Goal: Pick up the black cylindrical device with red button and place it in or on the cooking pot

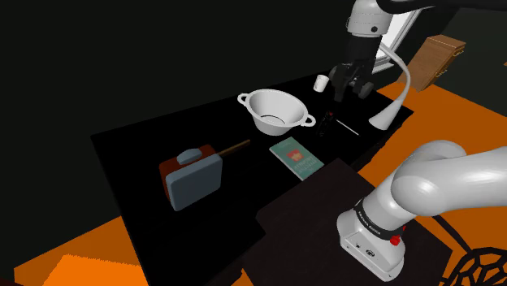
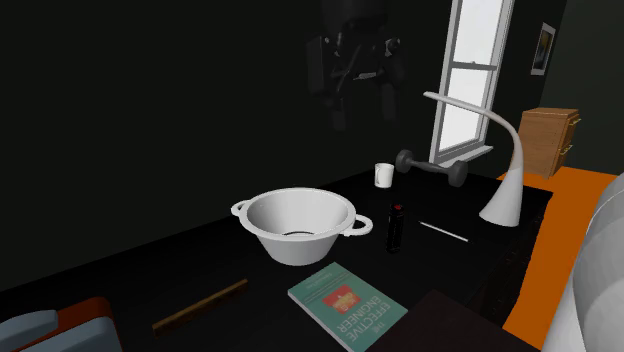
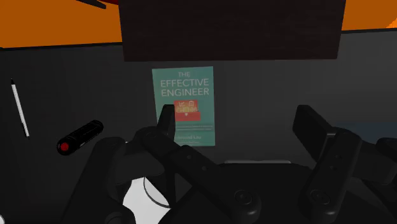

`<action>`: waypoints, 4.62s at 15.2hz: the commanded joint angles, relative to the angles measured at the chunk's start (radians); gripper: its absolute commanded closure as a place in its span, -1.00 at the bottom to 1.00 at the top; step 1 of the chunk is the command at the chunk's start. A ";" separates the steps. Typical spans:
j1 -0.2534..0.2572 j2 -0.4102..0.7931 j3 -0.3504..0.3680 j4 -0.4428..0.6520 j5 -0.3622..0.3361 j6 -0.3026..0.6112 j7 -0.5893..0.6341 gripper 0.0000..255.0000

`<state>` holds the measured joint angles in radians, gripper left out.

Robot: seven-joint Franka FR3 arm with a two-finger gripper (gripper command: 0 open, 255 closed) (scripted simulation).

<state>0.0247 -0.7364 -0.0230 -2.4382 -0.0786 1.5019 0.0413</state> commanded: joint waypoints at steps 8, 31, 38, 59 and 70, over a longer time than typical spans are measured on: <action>-0.054 0.133 -0.127 -0.036 -0.085 0.182 -0.116 -1.00; -0.193 0.938 -0.423 0.302 0.051 0.657 -0.579 -1.00; -0.303 1.212 -0.397 0.534 0.179 0.677 -0.712 -1.00; -0.319 1.266 -0.381 0.500 0.203 0.762 -0.727 1.00; -0.304 1.199 -0.401 0.506 0.175 0.693 -0.716 1.00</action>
<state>-0.2807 0.4721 -0.4206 -1.9365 0.1006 2.2077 -0.6752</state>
